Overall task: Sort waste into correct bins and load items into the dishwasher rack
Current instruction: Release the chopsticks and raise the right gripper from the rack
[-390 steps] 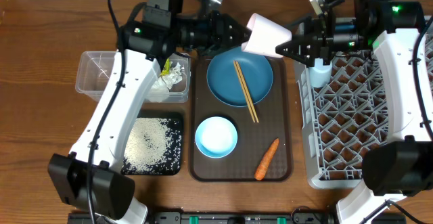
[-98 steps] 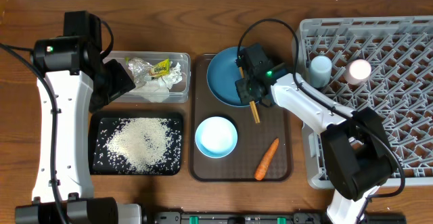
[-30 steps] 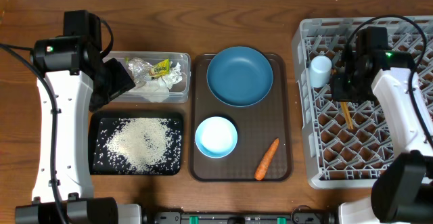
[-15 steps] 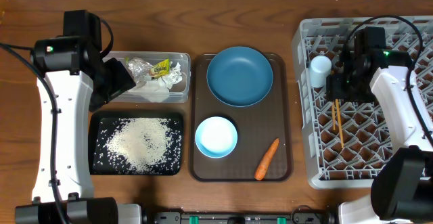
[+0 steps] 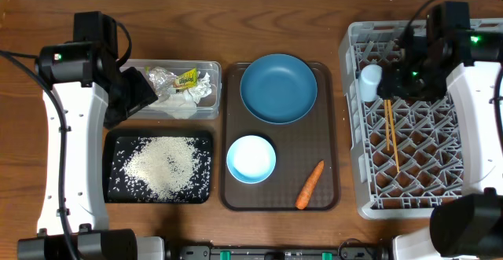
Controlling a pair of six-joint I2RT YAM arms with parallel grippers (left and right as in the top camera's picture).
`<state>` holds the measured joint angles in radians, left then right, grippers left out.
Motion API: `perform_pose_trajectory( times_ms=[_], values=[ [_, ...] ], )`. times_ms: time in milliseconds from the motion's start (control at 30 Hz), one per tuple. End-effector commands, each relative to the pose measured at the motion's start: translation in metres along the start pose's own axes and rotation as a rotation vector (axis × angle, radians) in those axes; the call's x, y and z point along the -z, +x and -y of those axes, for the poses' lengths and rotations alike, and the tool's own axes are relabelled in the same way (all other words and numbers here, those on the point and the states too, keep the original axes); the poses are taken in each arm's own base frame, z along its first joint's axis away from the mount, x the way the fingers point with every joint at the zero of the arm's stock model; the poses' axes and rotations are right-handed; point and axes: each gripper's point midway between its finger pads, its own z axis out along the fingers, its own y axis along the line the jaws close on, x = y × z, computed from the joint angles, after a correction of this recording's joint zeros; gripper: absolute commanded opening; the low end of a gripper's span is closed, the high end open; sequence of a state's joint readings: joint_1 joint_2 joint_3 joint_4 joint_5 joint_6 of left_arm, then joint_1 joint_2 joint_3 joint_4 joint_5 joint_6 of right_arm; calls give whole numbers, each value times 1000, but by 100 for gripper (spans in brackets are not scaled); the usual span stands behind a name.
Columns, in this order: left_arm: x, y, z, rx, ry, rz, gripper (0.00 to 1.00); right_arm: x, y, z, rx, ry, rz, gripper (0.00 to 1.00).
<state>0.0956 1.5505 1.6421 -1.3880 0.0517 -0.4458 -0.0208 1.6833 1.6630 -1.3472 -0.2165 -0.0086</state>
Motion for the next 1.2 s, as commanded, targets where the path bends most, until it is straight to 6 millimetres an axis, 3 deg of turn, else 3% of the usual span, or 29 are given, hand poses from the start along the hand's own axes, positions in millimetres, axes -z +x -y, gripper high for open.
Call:
perform_pose_trajectory(
  times_ms=[0, 167, 333, 367, 400, 500, 533, 567, 667, 733, 767, 833, 933, 1033, 1167],
  values=[
    [-3, 6, 6, 1, 38, -41, 61, 4, 9, -56, 64, -198, -25, 56],
    [-3, 7, 5, -4, 37, -42, 59, -7, 35, -98, 139, -238, -117, 49],
    [-3, 8, 5, -8, 35, -47, 59, -26, 61, -135, 187, -247, -191, 52],
    [-3, 8, 5, -9, 36, -46, 59, -31, 65, -142, 185, -248, -202, 64],
    [-3, 9, 7, -19, 45, -51, 59, -36, 70, -146, 178, -248, -213, 98],
    [-2, 14, 16, -73, 103, -77, 56, -52, 83, -157, 160, -243, -243, 99],
    [-1, 15, 19, -90, 120, -85, 56, -55, 88, -158, 152, -238, -259, 95],
    [-1, 16, 20, -105, 129, -89, 56, -61, 98, -159, 118, -224, -291, 75],
    [-1, 16, 20, -108, 129, -88, 56, -69, 111, -154, 38, -172, -335, 50],
    [-1, 16, 20, -108, 129, -88, 56, -77, 118, -145, -23, -99, -350, 22],
    [-1, 16, 20, -108, 129, -88, 56, -80, 123, -141, -51, -68, -359, 15],
    [-1, 16, 20, -108, 129, -88, 56, -87, 135, -139, -87, -33, -389, 13],
    [-1, 18, 24, -109, 149, -98, 51, -96, 141, -137, -90, -10, -387, 24],
    [4, 30, 49, -232, 259, -128, 43, -96, 126, -142, -88, -44, -340, 33],
    [7, 58, 81, -386, 300, -155, 42, -72, 87, -145, -66, -106, -243, 50]
  ],
)
